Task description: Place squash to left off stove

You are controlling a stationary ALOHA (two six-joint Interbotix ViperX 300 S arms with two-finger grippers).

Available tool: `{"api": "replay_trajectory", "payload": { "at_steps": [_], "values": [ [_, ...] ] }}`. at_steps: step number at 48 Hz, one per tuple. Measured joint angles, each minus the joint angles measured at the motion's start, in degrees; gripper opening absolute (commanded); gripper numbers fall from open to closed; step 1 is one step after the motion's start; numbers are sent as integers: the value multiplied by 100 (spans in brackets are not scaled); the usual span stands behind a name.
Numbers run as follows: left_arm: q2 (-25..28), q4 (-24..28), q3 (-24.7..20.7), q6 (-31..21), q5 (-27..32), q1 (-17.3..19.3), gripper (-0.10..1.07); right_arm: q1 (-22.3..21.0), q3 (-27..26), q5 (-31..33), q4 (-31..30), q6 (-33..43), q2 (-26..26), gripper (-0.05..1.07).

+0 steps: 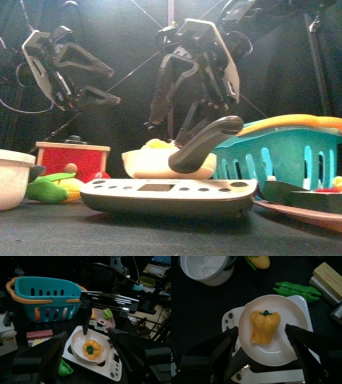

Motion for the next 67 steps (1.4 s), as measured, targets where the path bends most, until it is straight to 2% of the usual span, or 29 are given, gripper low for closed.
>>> {"api": "replay_trajectory", "payload": {
  "at_steps": [26,67],
  "values": [
    [0,0,0,0,0,0,99,-26,-360,492,9,-35,615,104],
    [0,0,0,0,0,-9,99,-35,-378,598,132,-44,659,103]
  ]
}}
